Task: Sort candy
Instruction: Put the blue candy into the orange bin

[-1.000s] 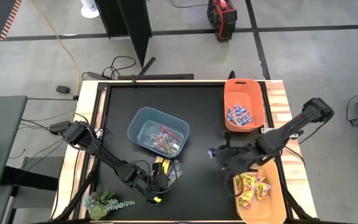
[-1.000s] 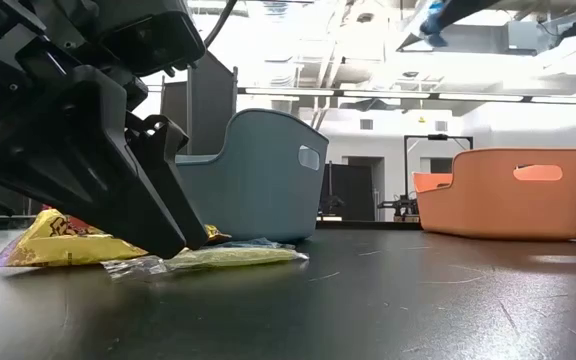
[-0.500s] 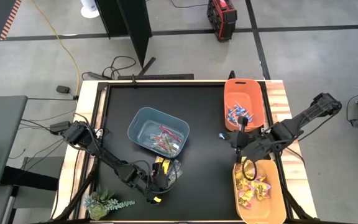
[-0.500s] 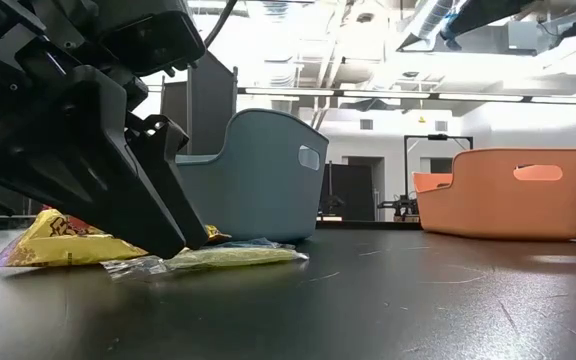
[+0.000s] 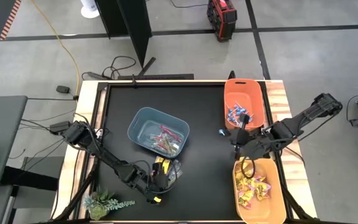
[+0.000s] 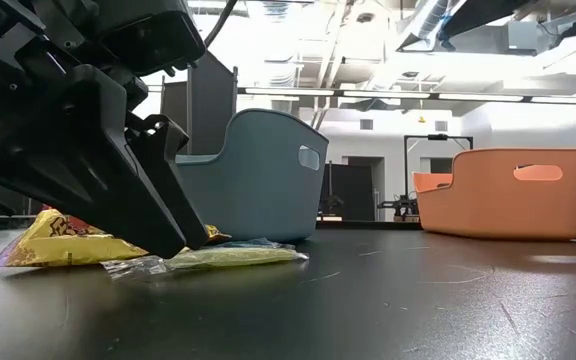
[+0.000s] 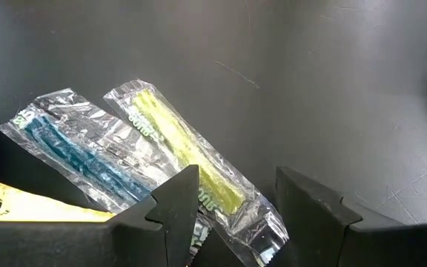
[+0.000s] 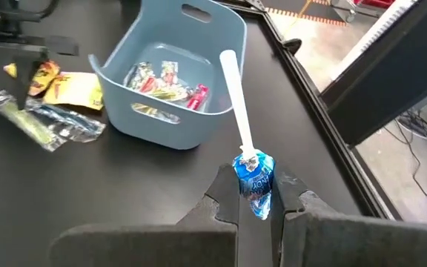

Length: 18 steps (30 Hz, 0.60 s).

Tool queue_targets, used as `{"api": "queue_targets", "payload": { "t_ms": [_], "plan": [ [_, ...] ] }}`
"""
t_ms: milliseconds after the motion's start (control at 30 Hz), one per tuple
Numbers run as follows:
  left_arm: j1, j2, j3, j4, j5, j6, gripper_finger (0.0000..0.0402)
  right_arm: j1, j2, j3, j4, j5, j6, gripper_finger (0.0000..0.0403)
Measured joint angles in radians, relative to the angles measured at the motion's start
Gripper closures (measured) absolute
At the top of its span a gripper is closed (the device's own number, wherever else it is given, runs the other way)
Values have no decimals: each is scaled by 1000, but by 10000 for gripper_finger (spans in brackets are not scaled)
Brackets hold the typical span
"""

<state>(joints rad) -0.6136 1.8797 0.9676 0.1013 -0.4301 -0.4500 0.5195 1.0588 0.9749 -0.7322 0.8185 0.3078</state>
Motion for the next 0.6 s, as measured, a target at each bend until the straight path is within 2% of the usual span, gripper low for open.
{"api": "queue_targets", "payload": {
  "t_ms": [300, 367, 600],
  "plan": [
    [0, 0, 0, 0, 0, -1, 228, -57, -2, 0, -34, 30, 56, 377],
    [0, 0, 0, 0, 0, -1, 228, -93, -2, 0, -109, 49, 121, 381],
    [0, 0, 0, 0, 0, -3, 228, -276, -1, 0, -499, 71, 501, 380]
  ]
}}
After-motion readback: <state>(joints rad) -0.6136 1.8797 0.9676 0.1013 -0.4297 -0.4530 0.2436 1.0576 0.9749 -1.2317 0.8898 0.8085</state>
